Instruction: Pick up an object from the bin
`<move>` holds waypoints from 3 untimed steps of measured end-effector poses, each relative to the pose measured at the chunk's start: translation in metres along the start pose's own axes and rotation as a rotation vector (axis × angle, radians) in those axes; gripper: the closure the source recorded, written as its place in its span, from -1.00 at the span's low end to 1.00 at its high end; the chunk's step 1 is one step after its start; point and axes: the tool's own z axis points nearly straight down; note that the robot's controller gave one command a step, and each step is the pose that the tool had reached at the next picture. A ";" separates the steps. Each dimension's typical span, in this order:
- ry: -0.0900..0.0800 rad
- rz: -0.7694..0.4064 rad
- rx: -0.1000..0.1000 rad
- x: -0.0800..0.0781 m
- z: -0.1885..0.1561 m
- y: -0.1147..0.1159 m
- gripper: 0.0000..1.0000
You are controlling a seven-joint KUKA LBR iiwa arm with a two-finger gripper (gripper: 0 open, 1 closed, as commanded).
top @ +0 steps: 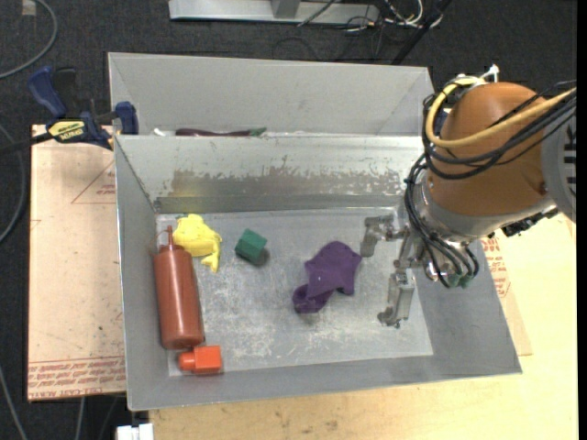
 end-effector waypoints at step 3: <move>-0.008 -0.363 0.001 -0.052 0.078 0.033 -1.00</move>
Offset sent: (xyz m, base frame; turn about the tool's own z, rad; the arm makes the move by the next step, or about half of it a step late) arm 0.0609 0.0378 -0.1725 -0.2897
